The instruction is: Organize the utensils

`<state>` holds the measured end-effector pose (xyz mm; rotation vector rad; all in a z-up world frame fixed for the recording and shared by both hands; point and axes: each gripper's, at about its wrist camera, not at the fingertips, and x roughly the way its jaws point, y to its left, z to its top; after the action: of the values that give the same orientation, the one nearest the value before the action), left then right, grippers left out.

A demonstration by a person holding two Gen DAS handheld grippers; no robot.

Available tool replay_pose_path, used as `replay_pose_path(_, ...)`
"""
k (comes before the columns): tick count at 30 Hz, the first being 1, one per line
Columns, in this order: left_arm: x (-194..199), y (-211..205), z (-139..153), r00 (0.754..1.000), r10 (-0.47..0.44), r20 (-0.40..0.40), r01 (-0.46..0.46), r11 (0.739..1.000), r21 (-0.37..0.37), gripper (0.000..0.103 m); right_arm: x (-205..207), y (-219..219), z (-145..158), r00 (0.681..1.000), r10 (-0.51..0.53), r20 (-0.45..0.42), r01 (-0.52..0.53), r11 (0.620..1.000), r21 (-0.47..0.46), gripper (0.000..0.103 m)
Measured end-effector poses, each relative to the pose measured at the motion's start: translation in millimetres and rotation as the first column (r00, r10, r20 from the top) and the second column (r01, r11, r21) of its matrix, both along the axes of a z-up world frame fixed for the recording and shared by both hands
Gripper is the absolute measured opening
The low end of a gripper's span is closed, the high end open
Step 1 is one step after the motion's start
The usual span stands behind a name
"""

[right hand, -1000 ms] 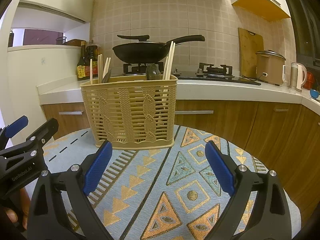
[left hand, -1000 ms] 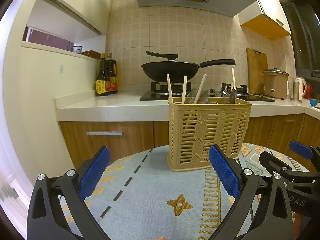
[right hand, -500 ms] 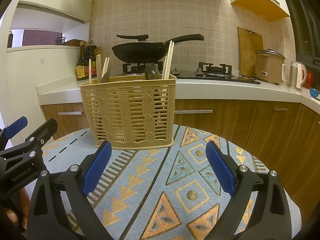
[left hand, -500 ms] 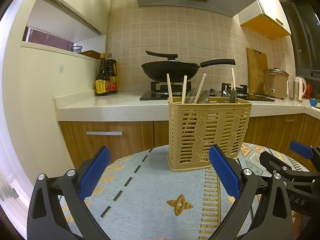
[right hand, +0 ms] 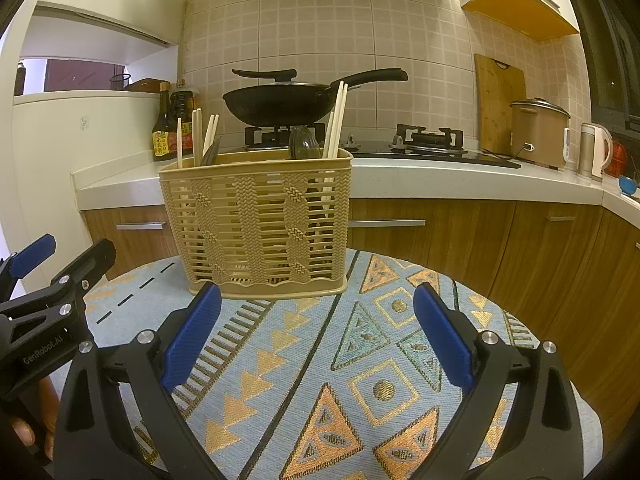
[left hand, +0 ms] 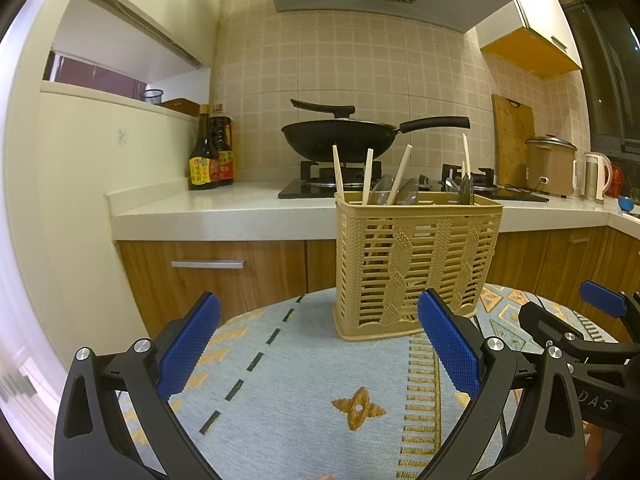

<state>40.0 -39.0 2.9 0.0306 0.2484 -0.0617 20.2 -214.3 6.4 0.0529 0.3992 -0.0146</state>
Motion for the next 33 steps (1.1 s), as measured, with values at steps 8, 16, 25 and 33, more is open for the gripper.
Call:
replay_pose_path(8,0.0,-0.1,0.0,1.000,0.000,-0.001,0.000,1.000,0.000,0.095,-0.1,-0.2,0.1,1.000,0.000,0.001,0.000,1.000,0.000,0.093)
replay_pose_path(16,0.6,0.0,0.6,1.000,-0.002,-0.004,0.002,1.000,0.002,0.095,-0.3,0.4,0.0,1.000,-0.002,-0.001,0.002,1.000,-0.001,0.093)
replay_pose_path(25,0.9,0.4,1.0,1.000,-0.005,-0.004,0.005,1.000,0.002,0.095,0.0,0.5,0.0,1.000,-0.002,-0.001,0.002,1.000,-0.002,0.094)
replay_pose_path(33,0.7,0.8,0.7,1.000,-0.006,-0.004,0.006,1.000,0.003,0.095,0.4,0.4,-0.3,1.000,-0.001,-0.002,0.001,1.000,-0.002,0.094)
